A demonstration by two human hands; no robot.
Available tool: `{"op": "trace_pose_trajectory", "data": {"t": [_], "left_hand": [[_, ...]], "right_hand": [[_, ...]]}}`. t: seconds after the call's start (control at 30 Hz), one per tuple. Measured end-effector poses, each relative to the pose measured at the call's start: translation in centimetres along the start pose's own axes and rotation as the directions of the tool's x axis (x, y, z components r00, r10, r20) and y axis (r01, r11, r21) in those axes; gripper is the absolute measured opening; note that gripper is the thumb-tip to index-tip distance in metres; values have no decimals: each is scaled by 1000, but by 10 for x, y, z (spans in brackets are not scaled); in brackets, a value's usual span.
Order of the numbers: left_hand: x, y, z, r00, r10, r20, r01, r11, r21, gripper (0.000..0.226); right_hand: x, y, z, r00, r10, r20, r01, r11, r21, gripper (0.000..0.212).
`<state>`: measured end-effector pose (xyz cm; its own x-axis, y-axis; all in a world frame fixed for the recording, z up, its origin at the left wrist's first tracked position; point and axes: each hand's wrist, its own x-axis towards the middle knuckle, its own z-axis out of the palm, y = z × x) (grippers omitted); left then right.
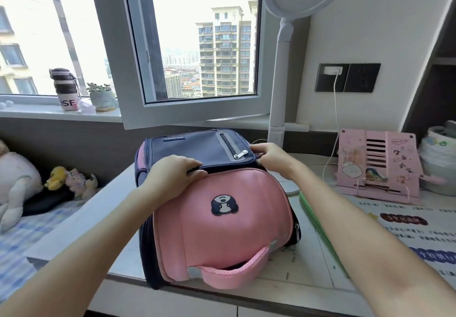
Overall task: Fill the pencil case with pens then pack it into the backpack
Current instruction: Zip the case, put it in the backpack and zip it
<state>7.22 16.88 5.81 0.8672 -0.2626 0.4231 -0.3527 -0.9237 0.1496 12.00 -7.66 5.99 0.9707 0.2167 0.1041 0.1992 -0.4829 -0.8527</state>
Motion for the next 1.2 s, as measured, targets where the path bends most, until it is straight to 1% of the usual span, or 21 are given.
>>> {"op": "trace_pose_trajectory", "data": {"t": [0.07, 0.17, 0.2, 0.23, 0.33, 0.4, 0.47, 0.5, 0.53, 0.6, 0.67, 0.7, 0.73, 0.77, 0.8, 0.83, 0.87, 0.97, 1.03, 1.1, 1.2], "left_hand": [[-1, 2, 4, 998, 53, -42, -48, 992, 113, 35], [0, 6, 10, 995, 31, -94, -19, 992, 122, 37], [0, 7, 12, 994, 21, -110, -8, 993, 118, 37], [0, 8, 13, 992, 13, -124, 1, 994, 112, 38], [0, 9, 16, 985, -11, -173, 24, 997, 77, 38], [1, 9, 20, 980, -22, -198, 32, 998, 47, 38], [-1, 9, 23, 976, -30, -218, 34, 999, 12, 37], [-1, 8, 23, 973, -28, -228, 24, 999, -21, 36], [-2, 7, 23, 972, -21, -235, 5, 998, -70, 32], [-6, 4, 18, 972, -33, -234, -27, 968, -249, 19], [-9, 0, 9, 975, -106, -194, -2, 873, -487, 7], [-11, -1, 5, 968, -163, -193, 24, 822, -569, 5], [-14, -3, 3, 951, -215, -221, 43, 802, -596, 6], [-17, -5, 3, 926, -239, -293, 48, 843, -536, 10], [-21, -5, 4, 900, -221, -376, 51, 910, -412, 17], [-25, -1, 6, 887, -178, -427, 58, 958, -279, 25], [-30, 5, 7, 892, -146, -429, 75, 981, -178, 33], [-35, 32, 17, 937, -147, -318, 168, 985, 40, 49], [-31, 50, 25, 949, -173, -262, 225, 957, 181, 51], [-28, 63, 31, 953, -218, -211, 268, 931, 248, 44], [-25, 67, 35, 951, -273, -147, 304, 918, 257, 26]], "right_hand": [[0, 4, 2, 998, -43, -41, 38, 994, -103, 36], [-1, 11, 1, 979, -83, -185, 24, 953, -301, 20], [-3, 11, -2, 969, -93, -230, -7, 916, -401, 17], [-6, 9, -5, 958, -97, -270, -54, 863, -502, 19], [-20, -9, -3, 932, -134, -336, -152, 699, -699, 27], [-30, -27, 14, 915, -231, -331, -145, 575, -805, 22], [-40, -43, 42, 900, -323, -292, -99, 500, -860, 16], [-44, -49, 58, 895, -354, -272, -69, 491, -868, 17], [-47, -55, 74, 888, -378, -262, -37, 510, -860, 18], [-52, -61, 105, 883, -390, -261, 36, 610, -792, 19], [-57, -54, 127, 875, -402, -270, 118, 718, -685, 21], [-61, -47, 132, 865, -415, -282, 161, 762, -628, 20], [-66, -38, 133, 843, -440, -309, 195, 786, -587, 18], [-70, -26, 132, 807, -475, -352, 211, 788, -578, 15], [-74, -14, 129, 769, -503, -394, 203, 777, -596, 16], [-78, -4, 126, 742, -523, -418, 179, 756, -629, 20], [-80, 4, 124, 732, -534, -422, 152, 733, -663, 25], [-82, 13, 125, 745, -510, -430, 69, 700, -711, 38], [-83, 15, 126, 735, -484, -476, 5, 705, -709, 39], [-84, 20, 124, 723, -448, -526, -76, 705, -706, 42], [-86, 26, 119, 742, -378, -553, -183, 680, -710, 49]]}}
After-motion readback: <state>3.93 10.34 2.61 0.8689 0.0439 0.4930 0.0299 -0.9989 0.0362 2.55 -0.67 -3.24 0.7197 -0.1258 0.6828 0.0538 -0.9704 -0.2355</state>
